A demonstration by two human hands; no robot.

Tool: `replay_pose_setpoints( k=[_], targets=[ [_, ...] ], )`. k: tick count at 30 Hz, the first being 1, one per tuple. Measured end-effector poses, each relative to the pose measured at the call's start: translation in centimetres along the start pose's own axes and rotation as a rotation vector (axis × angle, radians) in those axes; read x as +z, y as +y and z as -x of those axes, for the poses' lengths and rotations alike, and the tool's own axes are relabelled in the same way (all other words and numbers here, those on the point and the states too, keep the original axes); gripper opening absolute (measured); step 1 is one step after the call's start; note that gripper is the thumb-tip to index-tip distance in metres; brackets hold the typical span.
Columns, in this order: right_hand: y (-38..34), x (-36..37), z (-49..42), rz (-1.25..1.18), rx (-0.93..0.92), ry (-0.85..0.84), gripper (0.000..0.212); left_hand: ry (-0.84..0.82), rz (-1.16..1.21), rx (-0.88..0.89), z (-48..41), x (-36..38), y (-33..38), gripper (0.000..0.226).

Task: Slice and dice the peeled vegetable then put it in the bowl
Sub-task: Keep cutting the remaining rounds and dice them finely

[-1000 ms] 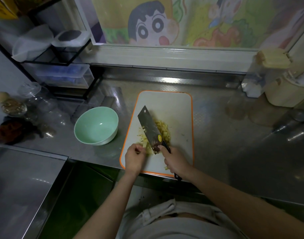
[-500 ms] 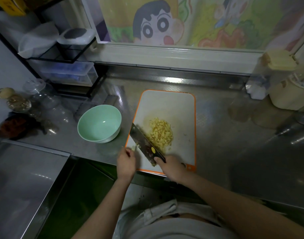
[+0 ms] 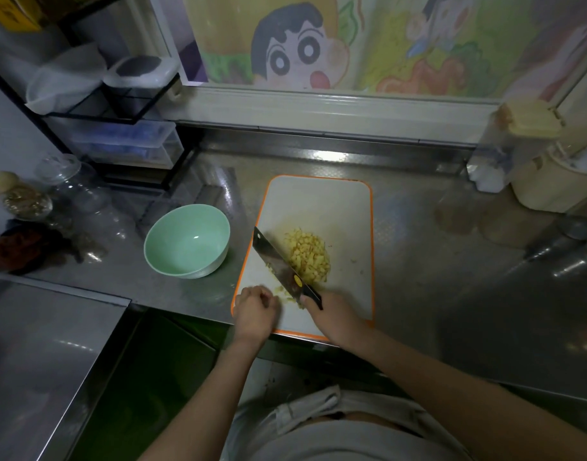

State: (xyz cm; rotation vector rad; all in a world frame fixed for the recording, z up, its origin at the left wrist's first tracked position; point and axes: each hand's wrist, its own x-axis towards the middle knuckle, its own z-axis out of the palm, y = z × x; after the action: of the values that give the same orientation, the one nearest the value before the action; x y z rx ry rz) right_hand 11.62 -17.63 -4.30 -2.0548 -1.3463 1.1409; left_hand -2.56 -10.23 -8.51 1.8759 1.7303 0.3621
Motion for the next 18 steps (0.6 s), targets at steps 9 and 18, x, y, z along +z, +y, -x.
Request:
replay_pose_setpoints(
  k=[9,18],
  targets=[
    [-0.5,1.0,0.3,0.116,0.013,-0.029,0.038,0.037,0.038,0.059,0.5,0.0,-0.5,0.009],
    [-1.3,1.8,0.9,0.125,0.046,-0.029,0.036,0.061,0.030,-0.001,0.8,0.3,0.1,0.026]
  ],
)
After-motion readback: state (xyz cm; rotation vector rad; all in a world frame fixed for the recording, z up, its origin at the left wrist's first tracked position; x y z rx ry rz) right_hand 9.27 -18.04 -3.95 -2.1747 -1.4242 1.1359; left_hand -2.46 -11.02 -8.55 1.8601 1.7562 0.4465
